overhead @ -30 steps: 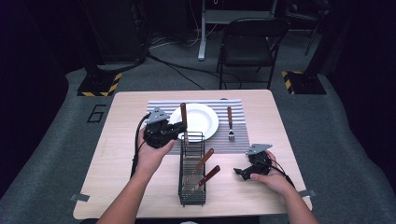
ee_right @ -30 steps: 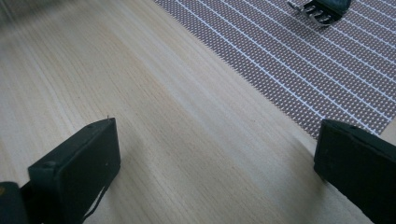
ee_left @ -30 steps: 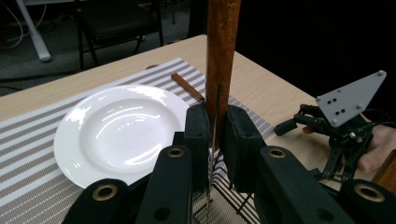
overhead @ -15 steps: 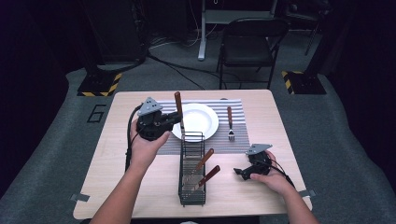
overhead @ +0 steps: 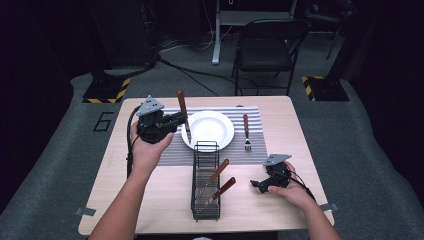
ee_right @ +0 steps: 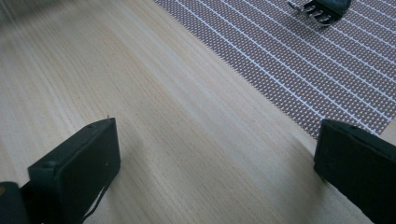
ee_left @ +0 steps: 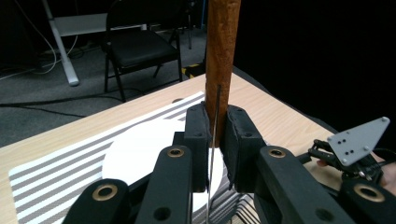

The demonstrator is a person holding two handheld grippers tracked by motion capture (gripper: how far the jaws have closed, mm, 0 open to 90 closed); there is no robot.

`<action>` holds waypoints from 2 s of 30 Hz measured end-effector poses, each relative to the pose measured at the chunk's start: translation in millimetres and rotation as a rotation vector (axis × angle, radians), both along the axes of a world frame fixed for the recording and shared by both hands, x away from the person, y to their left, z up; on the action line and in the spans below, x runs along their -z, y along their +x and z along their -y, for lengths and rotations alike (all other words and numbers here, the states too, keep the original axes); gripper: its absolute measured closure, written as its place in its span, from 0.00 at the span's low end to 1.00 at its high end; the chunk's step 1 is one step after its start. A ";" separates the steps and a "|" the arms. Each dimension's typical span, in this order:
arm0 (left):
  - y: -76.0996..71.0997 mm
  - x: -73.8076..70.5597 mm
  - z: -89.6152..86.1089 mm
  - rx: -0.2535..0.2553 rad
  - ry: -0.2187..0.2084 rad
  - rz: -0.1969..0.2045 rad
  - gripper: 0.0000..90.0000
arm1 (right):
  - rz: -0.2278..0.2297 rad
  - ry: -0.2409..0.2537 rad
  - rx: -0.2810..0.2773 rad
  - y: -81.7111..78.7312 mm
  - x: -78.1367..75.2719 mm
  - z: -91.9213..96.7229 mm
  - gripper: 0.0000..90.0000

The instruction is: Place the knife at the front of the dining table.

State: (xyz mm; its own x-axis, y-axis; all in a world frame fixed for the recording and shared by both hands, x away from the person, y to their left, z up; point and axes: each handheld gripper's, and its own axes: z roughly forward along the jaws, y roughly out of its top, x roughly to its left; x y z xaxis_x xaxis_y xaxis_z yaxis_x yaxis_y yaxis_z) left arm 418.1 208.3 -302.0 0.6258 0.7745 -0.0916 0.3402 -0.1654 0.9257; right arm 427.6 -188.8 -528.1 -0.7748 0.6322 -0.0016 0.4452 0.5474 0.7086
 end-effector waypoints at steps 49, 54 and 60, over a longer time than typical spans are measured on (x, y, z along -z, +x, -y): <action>82.3 78.9 -50.4 -0.218 0.034 -0.220 0.89 | 0.000 0.001 0.000 0.0 0.1 0.0 0.00; 87.2 91.5 -54.7 -0.241 0.044 -0.249 0.89 | 0.000 0.000 -0.001 0.0 0.0 0.0 0.00; 90.5 99.0 -55.8 -0.254 0.070 -0.266 0.89 | 0.000 0.000 0.000 0.0 0.0 0.0 0.00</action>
State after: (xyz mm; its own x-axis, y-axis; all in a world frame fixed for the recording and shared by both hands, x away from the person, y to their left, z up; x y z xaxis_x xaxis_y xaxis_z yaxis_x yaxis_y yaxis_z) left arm 508.7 264.0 -401.0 0.3739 0.9124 -0.1666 0.6061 -0.1044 0.7885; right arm 427.6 -188.8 -528.2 -0.7750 0.6319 -0.0018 0.4449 0.5476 0.7087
